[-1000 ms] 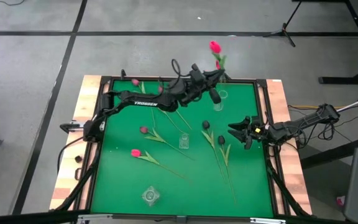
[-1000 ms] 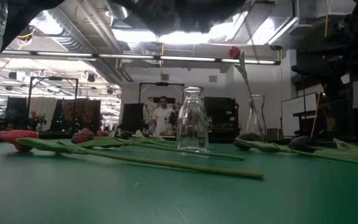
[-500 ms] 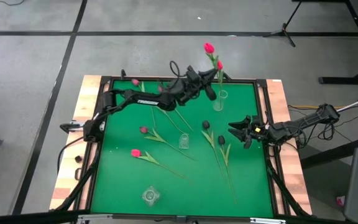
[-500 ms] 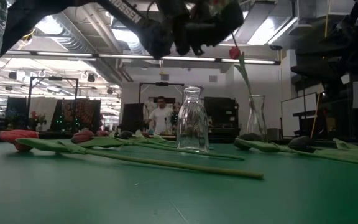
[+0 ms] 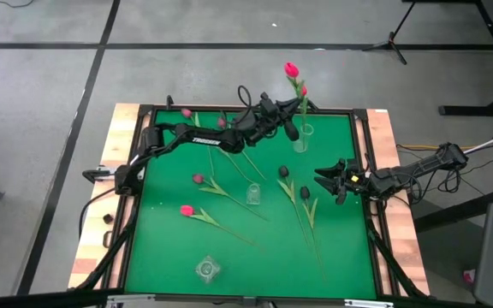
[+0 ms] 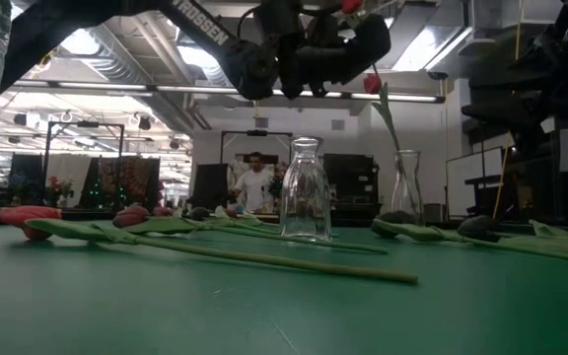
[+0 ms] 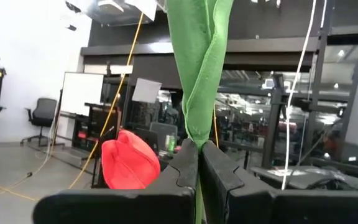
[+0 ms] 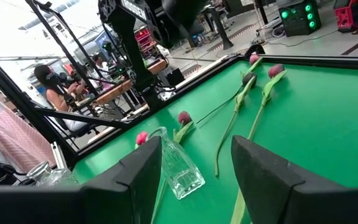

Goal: Sort flowers into vase by color
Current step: Put the top pink tulip into the top transparent vase

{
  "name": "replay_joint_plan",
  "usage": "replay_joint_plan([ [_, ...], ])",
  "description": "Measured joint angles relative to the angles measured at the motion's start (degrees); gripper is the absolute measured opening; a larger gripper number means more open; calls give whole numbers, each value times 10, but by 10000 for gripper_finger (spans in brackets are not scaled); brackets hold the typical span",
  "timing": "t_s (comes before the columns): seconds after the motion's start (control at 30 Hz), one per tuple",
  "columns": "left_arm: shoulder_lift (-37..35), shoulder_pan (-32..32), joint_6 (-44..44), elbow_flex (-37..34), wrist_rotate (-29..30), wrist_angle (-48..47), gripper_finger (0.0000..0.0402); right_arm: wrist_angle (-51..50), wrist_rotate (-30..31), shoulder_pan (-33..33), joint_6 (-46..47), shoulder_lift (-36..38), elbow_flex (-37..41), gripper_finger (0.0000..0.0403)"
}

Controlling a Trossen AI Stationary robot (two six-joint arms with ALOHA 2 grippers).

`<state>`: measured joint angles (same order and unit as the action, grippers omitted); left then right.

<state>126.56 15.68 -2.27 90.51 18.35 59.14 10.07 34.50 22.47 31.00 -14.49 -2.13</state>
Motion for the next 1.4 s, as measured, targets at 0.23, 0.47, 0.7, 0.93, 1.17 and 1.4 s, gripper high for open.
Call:
replay_joint_plan([
  [0.23, 24, -9, 26, 53, -12, -69, 0, 2, 0, 0, 0, 0, 0, 193],
  [0.47, 35, 1, -2, 55, -15, -108, 0, 0, 0, 0, -4, 0, 0, 193],
  [0.7, 35, 16, -20, 55, -60, -152, 29, 0, 26, 0, -10, 0, 0, 193],
  [0.93, 35, 15, -22, 56, -73, -199, 105, 0, 44, 0, -14, 0, 0, 193],
  [1.17, 31, 11, -34, 56, -36, -230, 166, 0, 45, 0, -15, 0, 0, 193],
  [1.4, -10, 6, -37, 56, -13, -357, 192, 0, 45, 0, -15, 0, 0, 193],
])
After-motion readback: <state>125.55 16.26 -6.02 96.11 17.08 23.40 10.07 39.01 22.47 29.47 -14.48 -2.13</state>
